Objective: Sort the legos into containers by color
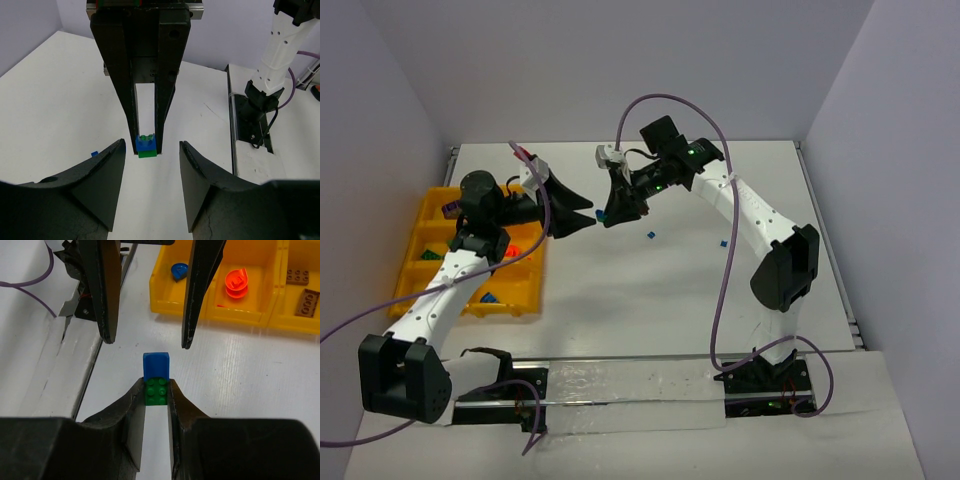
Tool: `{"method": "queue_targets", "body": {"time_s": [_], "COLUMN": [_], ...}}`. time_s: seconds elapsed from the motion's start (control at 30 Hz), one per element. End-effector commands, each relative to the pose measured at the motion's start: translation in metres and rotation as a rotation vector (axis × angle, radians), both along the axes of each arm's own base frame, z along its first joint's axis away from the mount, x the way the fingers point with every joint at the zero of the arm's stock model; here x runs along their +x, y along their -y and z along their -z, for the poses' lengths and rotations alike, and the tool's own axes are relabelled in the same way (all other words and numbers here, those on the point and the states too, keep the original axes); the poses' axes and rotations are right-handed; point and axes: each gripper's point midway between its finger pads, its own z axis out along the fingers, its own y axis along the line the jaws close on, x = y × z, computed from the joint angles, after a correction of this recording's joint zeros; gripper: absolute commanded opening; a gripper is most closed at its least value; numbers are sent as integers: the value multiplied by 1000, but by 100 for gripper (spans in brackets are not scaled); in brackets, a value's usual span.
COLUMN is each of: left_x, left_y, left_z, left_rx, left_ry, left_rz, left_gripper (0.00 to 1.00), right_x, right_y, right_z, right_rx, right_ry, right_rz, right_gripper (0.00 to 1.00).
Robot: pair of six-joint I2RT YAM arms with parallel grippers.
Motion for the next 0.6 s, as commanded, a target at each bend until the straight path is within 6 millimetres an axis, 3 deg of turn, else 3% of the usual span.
{"method": "queue_targets", "body": {"time_s": [0.0, 0.3, 0.57], "left_x": [0, 5, 9], "left_y": [6, 7, 7], "left_z": [-18, -13, -9], "left_rx": [-3, 14, 18], "left_ry": [70, 50, 22], "left_rz": [30, 16, 4], "left_gripper": [55, 48, 33], "right_x": [2, 0, 1], "right_y": [-10, -14, -17], "right_z": [-20, -22, -23], "right_rx": [44, 45, 47], "right_ry": [36, 44, 54], "right_rz": [0, 4, 6], "right_gripper": [0, 0, 0]}}
